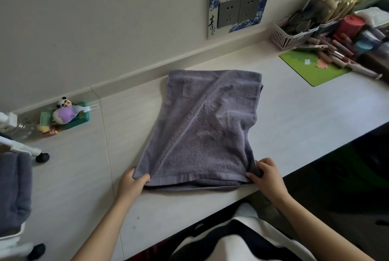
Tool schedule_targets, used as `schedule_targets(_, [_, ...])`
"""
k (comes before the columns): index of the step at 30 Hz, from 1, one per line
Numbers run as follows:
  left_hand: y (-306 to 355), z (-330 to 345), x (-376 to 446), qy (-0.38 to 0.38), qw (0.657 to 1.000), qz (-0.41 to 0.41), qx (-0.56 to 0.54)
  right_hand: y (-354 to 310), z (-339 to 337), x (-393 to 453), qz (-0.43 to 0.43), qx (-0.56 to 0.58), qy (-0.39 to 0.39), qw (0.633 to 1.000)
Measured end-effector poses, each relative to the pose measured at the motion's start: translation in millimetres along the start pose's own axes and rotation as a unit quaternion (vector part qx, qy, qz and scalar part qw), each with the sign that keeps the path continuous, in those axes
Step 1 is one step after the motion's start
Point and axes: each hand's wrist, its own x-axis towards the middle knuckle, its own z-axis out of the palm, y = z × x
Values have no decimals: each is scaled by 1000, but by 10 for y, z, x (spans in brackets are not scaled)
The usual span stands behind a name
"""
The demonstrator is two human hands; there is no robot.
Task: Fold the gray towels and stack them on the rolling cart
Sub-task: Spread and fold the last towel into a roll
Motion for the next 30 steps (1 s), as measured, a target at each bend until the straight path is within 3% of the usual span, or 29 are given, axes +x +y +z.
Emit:
schedule_targets(6, [-274, 98, 48, 13, 979, 83, 185, 100, 14, -64, 77, -19, 106, 991])
schedule_targets(9, [-216, 110, -20, 20, 979, 63, 195, 78, -6, -42, 103, -11, 81, 991])
schedule_targets(14, [-99, 110, -33, 24, 962, 33, 269, 56, -77, 55, 102, -102, 20, 989])
schedule_targets(17, [-59, 131, -25, 12, 960, 31, 278, 13, -122, 130, 79, -41, 9, 996])
schedule_targets(19, [-65, 125, 9, 1, 974, 25, 224, -75, -186, 166, 80, 49, -4, 996])
schedule_targets(21, [-35, 76, 45, -50, 998, -19, 38, -203, -281, 208, 85, 149, -1, 985])
schedule_targets(24, [137, -72, 56, -137, 961, -84, -225, -457, -509, 297, 62, 285, 12, 956])
schedule_targets(27, [467, -235, 48, -173, 939, -96, -281, -733, -729, 458, 25, 384, -18, 923])
schedule_targets(30, [879, -391, 60, -158, 935, -66, -312, -1028, -983, 628, -1, 480, -62, 875])
